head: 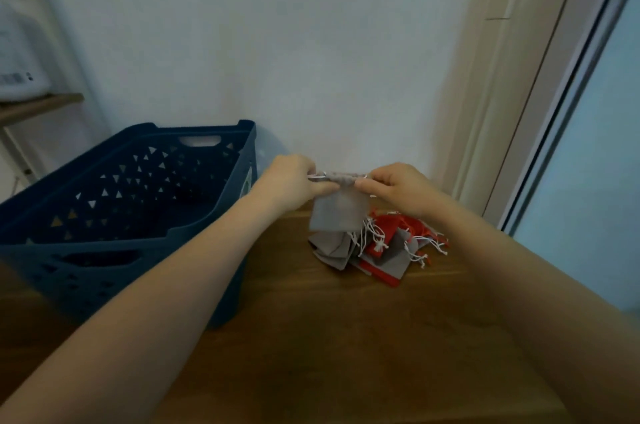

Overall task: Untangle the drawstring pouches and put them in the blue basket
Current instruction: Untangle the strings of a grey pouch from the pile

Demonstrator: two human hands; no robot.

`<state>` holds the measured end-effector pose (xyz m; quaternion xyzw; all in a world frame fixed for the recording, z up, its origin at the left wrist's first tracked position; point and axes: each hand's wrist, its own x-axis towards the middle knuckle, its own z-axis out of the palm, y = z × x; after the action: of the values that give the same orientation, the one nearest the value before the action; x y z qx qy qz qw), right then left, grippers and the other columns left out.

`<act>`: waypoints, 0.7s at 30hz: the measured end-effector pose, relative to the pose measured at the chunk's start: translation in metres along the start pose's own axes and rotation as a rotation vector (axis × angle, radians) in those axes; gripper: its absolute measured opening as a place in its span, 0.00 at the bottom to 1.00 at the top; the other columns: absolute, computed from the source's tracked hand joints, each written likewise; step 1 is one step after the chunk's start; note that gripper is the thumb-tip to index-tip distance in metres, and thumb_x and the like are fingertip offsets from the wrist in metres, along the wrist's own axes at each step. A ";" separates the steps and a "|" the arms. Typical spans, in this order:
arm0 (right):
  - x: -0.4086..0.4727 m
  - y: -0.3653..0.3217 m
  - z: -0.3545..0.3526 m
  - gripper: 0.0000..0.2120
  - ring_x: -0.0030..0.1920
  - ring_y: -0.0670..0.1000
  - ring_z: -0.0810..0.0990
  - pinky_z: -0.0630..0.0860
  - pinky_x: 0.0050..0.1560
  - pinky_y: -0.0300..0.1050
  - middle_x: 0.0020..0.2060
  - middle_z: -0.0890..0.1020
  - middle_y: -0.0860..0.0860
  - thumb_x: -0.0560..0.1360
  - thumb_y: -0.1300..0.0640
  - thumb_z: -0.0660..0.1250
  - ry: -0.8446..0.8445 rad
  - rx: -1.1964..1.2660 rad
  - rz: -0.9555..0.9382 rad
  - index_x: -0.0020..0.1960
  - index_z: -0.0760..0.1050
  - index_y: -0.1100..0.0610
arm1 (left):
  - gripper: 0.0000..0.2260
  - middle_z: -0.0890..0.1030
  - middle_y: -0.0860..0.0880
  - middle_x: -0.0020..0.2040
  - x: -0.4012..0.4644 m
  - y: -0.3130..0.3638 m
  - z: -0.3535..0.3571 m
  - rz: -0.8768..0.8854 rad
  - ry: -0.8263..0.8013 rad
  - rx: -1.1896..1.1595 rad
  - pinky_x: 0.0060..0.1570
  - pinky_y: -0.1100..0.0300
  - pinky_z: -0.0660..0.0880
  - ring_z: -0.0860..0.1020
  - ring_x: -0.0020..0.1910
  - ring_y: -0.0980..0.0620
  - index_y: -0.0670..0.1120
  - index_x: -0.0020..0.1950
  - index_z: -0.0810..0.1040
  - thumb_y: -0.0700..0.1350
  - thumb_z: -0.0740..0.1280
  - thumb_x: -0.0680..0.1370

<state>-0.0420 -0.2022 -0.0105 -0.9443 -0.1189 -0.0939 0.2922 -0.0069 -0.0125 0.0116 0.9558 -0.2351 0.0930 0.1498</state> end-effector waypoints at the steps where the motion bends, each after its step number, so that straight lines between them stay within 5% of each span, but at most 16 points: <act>1: -0.002 0.000 -0.001 0.19 0.27 0.45 0.66 0.62 0.31 0.40 0.26 0.70 0.48 0.78 0.48 0.62 -0.041 0.043 0.032 0.31 0.72 0.55 | 0.23 0.66 0.48 0.28 -0.003 -0.001 0.000 -0.008 -0.004 -0.060 0.27 0.59 0.58 0.65 0.28 0.53 0.44 0.30 0.65 0.59 0.65 0.75; 4: -0.007 0.005 -0.004 0.20 0.30 0.47 0.67 0.70 0.37 0.41 0.27 0.67 0.48 0.79 0.49 0.60 -0.121 0.654 0.196 0.29 0.65 0.54 | 0.19 0.66 0.48 0.30 -0.011 -0.005 0.007 -0.131 -0.054 -0.564 0.30 0.61 0.59 0.65 0.28 0.53 0.43 0.37 0.69 0.58 0.64 0.77; 7: -0.006 0.014 -0.001 0.24 0.38 0.50 0.73 0.72 0.45 0.44 0.32 0.74 0.50 0.79 0.51 0.58 0.010 1.156 0.278 0.25 0.64 0.54 | 0.17 0.63 0.50 0.29 -0.015 -0.005 0.019 -0.367 -0.145 -1.433 0.34 0.60 0.61 0.62 0.27 0.55 0.47 0.34 0.68 0.53 0.58 0.81; 9: -0.006 0.016 0.004 0.28 0.44 0.51 0.78 0.72 0.51 0.44 0.39 0.80 0.51 0.78 0.51 0.59 0.107 1.415 0.319 0.19 0.63 0.53 | 0.18 0.62 0.52 0.28 -0.014 -0.004 0.026 -0.405 -0.123 -1.755 0.33 0.61 0.60 0.60 0.27 0.55 0.48 0.32 0.65 0.50 0.55 0.82; 12: -0.003 0.010 0.013 0.30 0.47 0.52 0.81 0.76 0.53 0.47 0.43 0.84 0.53 0.79 0.52 0.59 0.269 1.811 0.365 0.17 0.63 0.55 | 0.18 0.69 0.53 0.29 -0.013 0.000 0.030 -0.432 0.002 -2.025 0.32 0.64 0.61 0.64 0.28 0.57 0.48 0.30 0.68 0.48 0.61 0.79; 15: 0.002 0.004 0.021 0.26 0.33 0.50 0.82 0.81 0.40 0.47 0.27 0.79 0.51 0.80 0.52 0.59 0.427 2.140 0.347 0.23 0.66 0.56 | 0.17 0.77 0.53 0.29 -0.011 0.001 0.034 -0.443 0.077 -2.260 0.25 0.68 0.61 0.70 0.25 0.59 0.46 0.30 0.71 0.48 0.62 0.79; 18: 0.009 0.008 0.025 0.24 0.18 0.46 0.65 0.76 0.27 0.38 0.18 0.64 0.48 0.82 0.50 0.53 0.450 2.178 0.518 0.28 0.60 0.54 | 0.19 0.73 0.54 0.27 -0.007 -0.006 0.040 -0.473 0.107 -2.390 0.22 0.68 0.59 0.68 0.21 0.60 0.47 0.29 0.67 0.50 0.58 0.81; 21: 0.012 0.019 0.027 0.23 0.16 0.46 0.55 0.60 0.19 0.31 0.17 0.59 0.47 0.83 0.50 0.50 0.413 1.991 0.688 0.30 0.56 0.53 | 0.19 0.66 0.54 0.23 -0.006 -0.015 0.053 -0.590 0.131 -2.306 0.21 0.67 0.60 0.63 0.19 0.58 0.49 0.32 0.62 0.50 0.52 0.83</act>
<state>-0.0226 -0.1998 -0.0399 -0.2301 0.1820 -0.0255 0.9557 0.0005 -0.0153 -0.0433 0.2683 0.0568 -0.1627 0.9478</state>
